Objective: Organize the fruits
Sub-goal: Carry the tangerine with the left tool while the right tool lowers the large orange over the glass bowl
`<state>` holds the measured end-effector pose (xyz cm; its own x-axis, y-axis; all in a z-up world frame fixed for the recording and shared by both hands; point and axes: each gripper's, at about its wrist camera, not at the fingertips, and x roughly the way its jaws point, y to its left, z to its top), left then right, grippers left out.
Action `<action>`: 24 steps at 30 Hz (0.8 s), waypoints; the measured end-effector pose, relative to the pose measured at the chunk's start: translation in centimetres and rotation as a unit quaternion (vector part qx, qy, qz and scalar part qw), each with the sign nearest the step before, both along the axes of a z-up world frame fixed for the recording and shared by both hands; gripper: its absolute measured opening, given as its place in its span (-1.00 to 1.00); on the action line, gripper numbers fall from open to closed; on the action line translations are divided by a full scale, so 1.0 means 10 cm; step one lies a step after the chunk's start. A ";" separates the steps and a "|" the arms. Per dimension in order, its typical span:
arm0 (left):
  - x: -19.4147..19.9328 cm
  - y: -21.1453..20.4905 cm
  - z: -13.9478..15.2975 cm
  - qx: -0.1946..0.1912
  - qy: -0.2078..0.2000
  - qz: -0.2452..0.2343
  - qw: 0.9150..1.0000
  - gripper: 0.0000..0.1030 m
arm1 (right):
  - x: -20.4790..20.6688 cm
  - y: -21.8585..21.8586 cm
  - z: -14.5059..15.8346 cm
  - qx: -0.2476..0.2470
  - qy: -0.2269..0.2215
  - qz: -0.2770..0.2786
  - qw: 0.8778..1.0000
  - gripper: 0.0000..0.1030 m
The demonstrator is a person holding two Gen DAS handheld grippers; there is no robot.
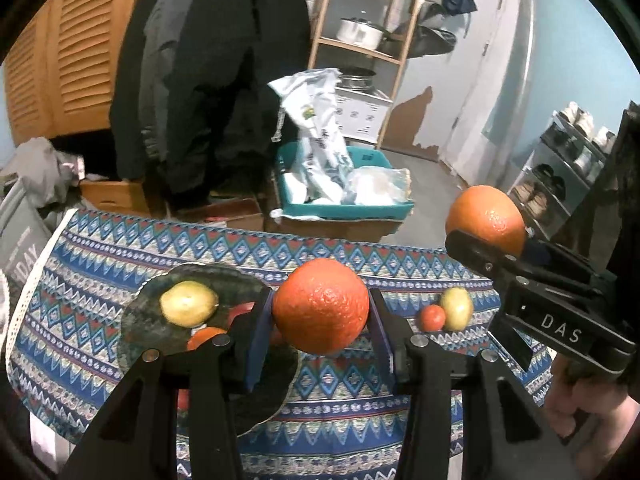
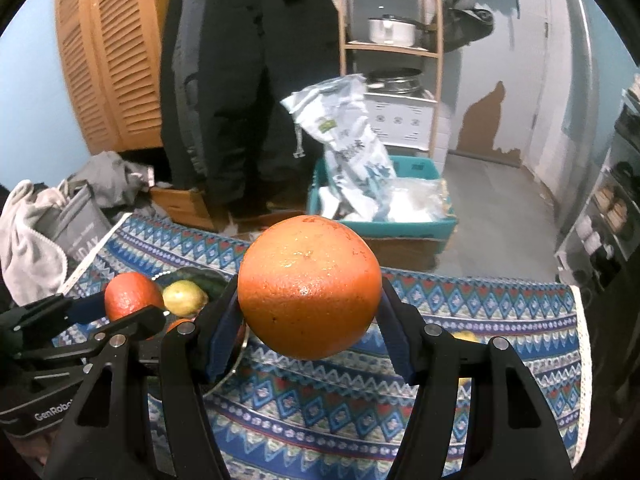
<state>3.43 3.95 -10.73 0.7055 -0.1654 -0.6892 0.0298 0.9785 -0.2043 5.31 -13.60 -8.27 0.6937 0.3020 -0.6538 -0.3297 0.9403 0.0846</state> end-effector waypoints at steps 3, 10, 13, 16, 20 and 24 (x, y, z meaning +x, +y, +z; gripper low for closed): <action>0.00 0.14 -0.04 -0.002 0.004 0.013 1.000 -0.10 | 0.02 0.14 -0.02 -0.001 0.003 0.011 1.000 0.24; -0.01 0.45 -0.17 -0.006 0.020 0.041 0.999 -0.10 | 0.08 0.46 -0.10 -0.003 0.014 0.036 0.999 0.24; -0.02 0.57 -0.23 -0.008 0.028 0.052 0.998 -0.10 | 0.10 0.60 -0.14 -0.007 0.017 0.047 0.999 0.24; -0.03 0.69 -0.29 -0.009 0.034 0.062 0.997 -0.10 | 0.13 0.74 -0.20 -0.012 0.023 0.058 0.998 0.24; -0.03 0.84 -0.36 -0.010 0.041 0.075 0.996 -0.10 | 0.13 0.90 -0.28 -0.017 0.030 0.069 0.997 0.24; -0.02 0.98 -0.46 -0.010 0.051 0.089 0.995 -0.10 | 0.16 1.04 -0.36 -0.021 0.040 0.080 0.996 0.24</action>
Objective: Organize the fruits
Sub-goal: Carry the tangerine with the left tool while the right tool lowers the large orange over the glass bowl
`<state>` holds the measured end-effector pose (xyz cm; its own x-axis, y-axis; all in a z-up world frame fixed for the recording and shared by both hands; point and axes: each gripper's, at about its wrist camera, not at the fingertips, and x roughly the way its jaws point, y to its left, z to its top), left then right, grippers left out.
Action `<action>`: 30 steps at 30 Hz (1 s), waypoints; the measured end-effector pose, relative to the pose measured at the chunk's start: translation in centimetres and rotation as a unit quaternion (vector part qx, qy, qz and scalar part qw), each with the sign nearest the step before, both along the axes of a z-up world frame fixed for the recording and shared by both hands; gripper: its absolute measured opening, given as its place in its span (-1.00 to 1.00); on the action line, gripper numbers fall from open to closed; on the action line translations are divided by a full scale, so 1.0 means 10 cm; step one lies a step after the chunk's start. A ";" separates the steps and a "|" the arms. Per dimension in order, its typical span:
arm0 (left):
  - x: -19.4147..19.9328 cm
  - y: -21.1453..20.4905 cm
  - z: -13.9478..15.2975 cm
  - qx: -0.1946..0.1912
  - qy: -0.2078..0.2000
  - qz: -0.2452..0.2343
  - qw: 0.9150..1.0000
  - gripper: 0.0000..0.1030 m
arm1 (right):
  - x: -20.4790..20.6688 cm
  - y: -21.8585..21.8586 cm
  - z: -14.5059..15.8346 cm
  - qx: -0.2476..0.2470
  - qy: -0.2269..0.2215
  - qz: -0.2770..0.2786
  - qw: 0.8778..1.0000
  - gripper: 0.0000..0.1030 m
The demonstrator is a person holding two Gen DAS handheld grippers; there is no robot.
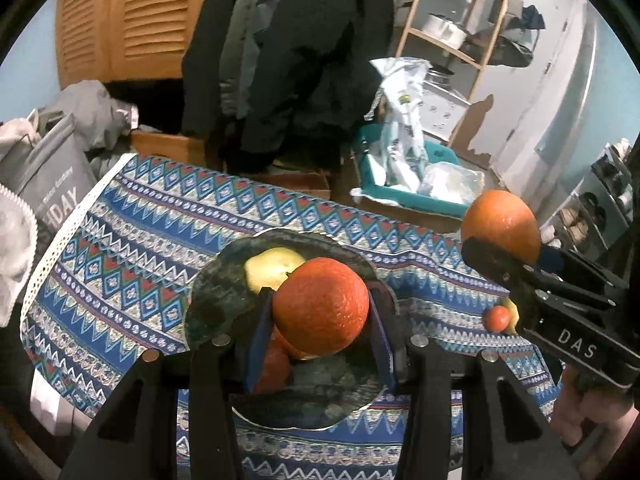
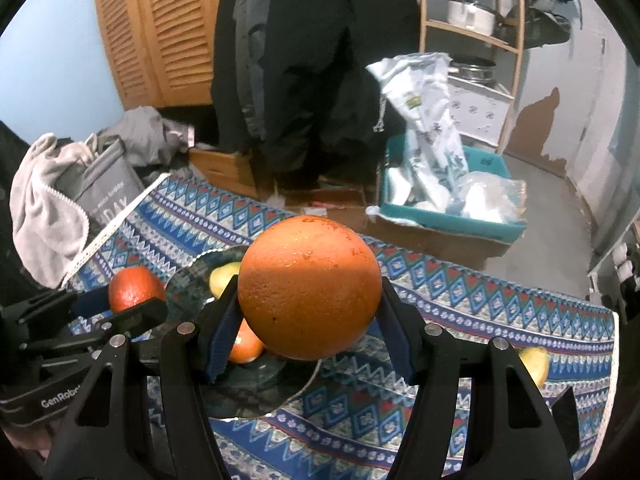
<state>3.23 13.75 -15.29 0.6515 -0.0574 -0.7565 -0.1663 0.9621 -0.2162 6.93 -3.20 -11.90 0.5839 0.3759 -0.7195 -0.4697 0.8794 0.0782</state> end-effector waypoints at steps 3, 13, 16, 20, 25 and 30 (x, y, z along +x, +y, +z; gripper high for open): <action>0.02 0.08 -0.08 -0.001 0.009 0.007 1.000 -0.10 | 0.01 0.10 -0.08 -0.004 0.007 0.008 1.000 0.24; 0.16 0.22 -0.41 0.002 0.053 0.016 0.998 -0.10 | 0.05 0.25 -0.38 -0.020 0.037 0.021 0.999 0.24; 0.21 0.24 -0.51 0.002 0.066 0.021 0.998 -0.09 | 0.05 0.27 -0.50 -0.027 0.048 0.023 0.998 0.24; 0.25 0.22 -0.65 0.006 0.086 0.022 0.996 -0.09 | 0.06 0.30 -0.63 -0.031 0.062 0.029 0.997 0.24; 0.30 0.23 -0.83 0.011 0.109 0.027 0.994 -0.09 | 0.06 0.35 -0.80 -0.040 0.083 0.039 0.995 0.24; 0.34 0.28 -0.89 0.001 0.112 0.033 0.993 0.00 | 0.05 0.39 -0.98 -0.046 0.107 0.052 0.992 0.24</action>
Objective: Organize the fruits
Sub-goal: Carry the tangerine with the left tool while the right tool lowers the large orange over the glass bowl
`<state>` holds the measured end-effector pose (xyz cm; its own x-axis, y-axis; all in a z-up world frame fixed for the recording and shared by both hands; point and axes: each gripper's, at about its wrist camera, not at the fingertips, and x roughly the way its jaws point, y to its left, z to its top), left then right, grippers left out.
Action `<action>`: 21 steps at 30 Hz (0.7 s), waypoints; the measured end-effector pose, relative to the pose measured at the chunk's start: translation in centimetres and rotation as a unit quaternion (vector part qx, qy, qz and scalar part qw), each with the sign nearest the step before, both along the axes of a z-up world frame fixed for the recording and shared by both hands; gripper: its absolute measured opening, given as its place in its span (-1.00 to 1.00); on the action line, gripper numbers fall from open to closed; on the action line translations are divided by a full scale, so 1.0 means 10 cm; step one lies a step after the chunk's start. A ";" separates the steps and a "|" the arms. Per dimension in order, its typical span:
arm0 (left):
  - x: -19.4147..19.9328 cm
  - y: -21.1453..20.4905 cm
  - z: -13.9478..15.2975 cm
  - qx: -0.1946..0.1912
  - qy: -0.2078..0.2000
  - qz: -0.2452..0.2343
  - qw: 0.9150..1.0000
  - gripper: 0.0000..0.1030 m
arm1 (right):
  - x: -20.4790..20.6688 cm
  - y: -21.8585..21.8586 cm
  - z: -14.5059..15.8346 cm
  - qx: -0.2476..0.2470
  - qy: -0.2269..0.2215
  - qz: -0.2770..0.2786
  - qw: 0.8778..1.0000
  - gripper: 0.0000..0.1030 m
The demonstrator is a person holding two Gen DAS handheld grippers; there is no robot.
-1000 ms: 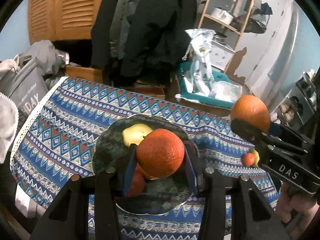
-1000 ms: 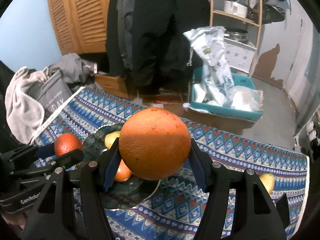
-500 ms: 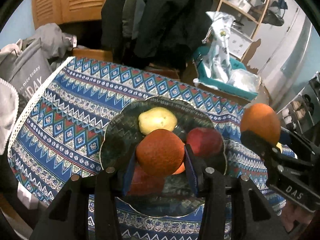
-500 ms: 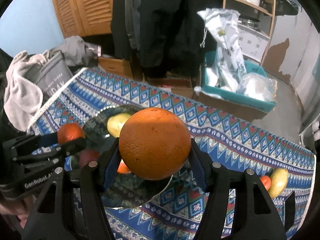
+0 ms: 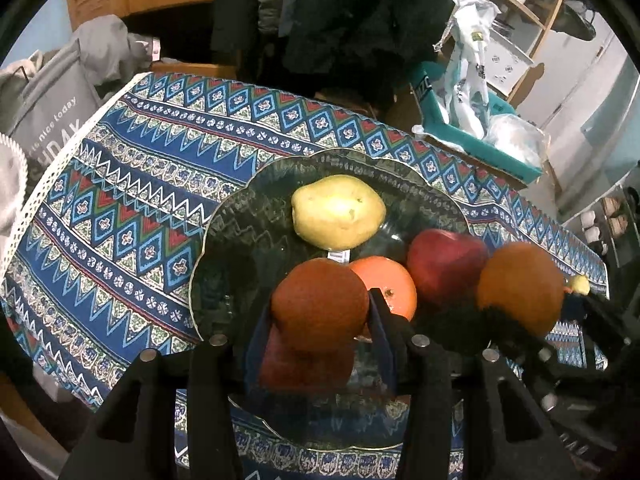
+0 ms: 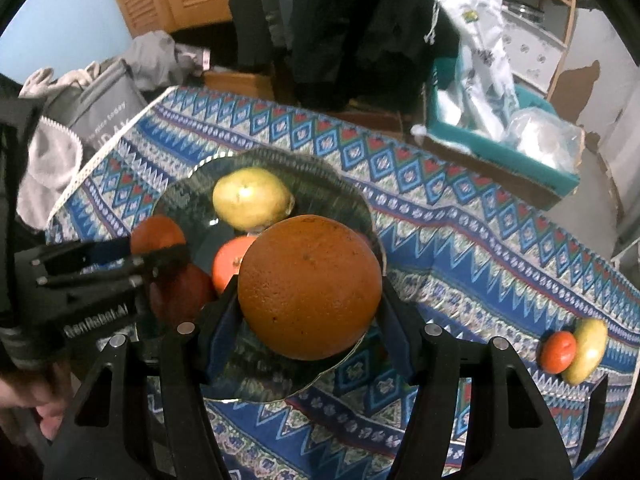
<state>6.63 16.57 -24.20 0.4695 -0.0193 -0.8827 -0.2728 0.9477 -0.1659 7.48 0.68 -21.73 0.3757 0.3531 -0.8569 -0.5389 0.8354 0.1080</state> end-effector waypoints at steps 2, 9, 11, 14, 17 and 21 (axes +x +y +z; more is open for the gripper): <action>0.00 0.00 -0.01 0.008 0.003 0.001 1.000 0.42 | 0.00 0.00 -0.06 0.000 0.010 0.001 1.000 0.24; -0.07 -0.03 -0.08 0.030 0.020 0.000 0.999 0.46 | 0.01 0.00 -0.19 0.000 0.033 0.006 0.999 0.24; -0.09 -0.02 -0.08 0.035 0.024 0.003 0.999 0.46 | 0.02 0.00 -0.20 0.000 0.034 0.006 0.999 0.24; -0.14 0.03 -0.07 0.036 0.028 0.011 0.999 0.46 | 0.01 0.00 -0.23 -0.003 0.039 0.009 0.999 0.24; -0.17 0.07 -0.04 0.031 0.026 0.018 0.999 0.46 | 0.00 0.01 -0.27 -0.006 0.045 0.012 0.999 0.25; -0.21 0.07 -0.02 0.030 0.027 0.019 0.999 0.46 | -0.02 0.03 -0.32 -0.007 0.060 0.018 0.998 0.28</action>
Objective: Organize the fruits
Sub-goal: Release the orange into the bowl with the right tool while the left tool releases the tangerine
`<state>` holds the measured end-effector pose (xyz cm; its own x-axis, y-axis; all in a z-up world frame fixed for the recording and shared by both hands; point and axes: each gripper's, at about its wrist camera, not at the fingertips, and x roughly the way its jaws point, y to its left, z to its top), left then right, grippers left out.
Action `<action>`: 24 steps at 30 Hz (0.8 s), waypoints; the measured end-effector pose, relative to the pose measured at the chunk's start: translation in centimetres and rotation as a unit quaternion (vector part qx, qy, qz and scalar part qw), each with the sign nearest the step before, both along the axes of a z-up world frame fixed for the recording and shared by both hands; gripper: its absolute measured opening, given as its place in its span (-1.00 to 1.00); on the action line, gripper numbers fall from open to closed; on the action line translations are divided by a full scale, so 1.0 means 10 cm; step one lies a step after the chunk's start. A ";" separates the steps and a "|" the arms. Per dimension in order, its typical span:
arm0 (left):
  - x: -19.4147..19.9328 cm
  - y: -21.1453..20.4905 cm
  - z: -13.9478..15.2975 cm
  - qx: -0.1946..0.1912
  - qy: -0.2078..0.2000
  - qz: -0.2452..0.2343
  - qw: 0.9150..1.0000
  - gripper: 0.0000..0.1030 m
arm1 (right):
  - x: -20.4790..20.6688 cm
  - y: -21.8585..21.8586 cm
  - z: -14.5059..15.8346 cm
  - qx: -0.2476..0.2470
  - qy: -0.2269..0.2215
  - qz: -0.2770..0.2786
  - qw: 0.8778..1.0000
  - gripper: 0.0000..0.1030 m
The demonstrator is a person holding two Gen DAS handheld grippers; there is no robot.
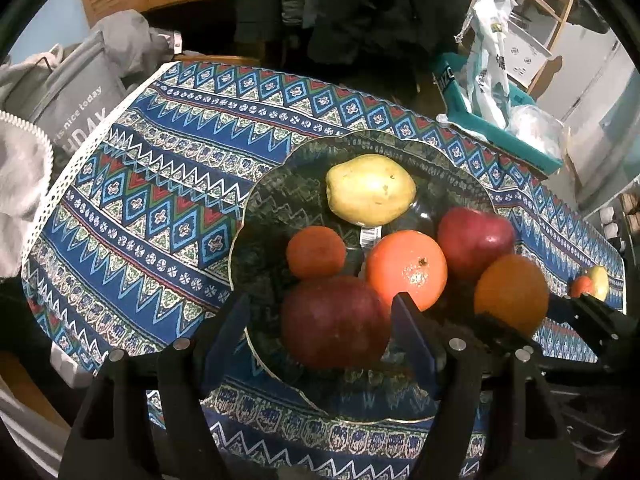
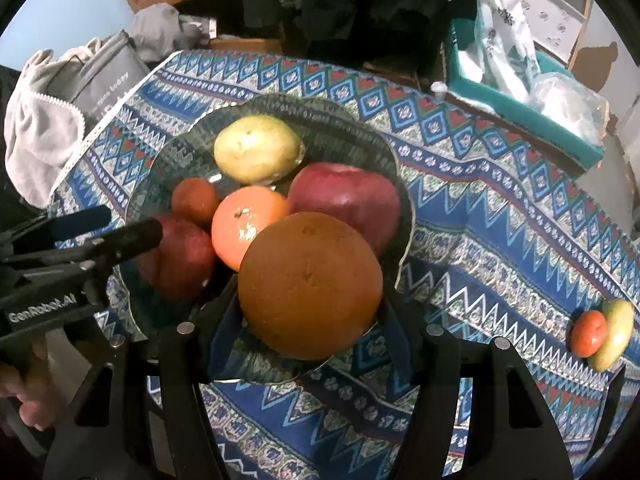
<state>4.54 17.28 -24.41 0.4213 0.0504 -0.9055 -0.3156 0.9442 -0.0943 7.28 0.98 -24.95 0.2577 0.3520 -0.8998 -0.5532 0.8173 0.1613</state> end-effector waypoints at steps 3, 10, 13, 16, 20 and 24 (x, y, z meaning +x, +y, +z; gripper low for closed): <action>-0.03 -0.01 0.01 0.004 0.002 -0.004 1.000 0.46 | -0.01 0.00 -0.01 0.002 0.003 0.001 1.000 0.30; -0.08 -0.02 0.10 0.005 -0.006 -0.006 1.000 0.46 | 0.01 -0.10 0.22 0.018 -0.029 -0.024 0.999 0.30; -0.08 -0.06 0.15 0.005 -0.011 -0.009 1.000 0.46 | 0.03 -0.16 0.31 0.016 -0.043 -0.037 0.998 0.30; -0.07 -0.12 0.21 0.004 -0.017 -0.015 1.000 0.46 | 0.02 -0.23 0.40 0.014 -0.059 -0.049 0.997 0.30; -0.07 -0.23 0.33 0.005 -0.030 -0.029 0.999 0.46 | 0.01 -0.32 0.55 0.007 -0.084 -0.063 0.994 0.30; -0.06 -0.37 0.48 0.007 -0.047 -0.044 0.998 0.46 | -0.02 -0.43 0.73 0.007 -0.111 -0.074 0.991 0.30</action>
<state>3.92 13.62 -19.59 0.5084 0.0214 -0.8609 -0.2213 0.9694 -0.1066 7.03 -3.34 -17.63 0.4979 0.3077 -0.8108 -0.4506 0.8906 0.0613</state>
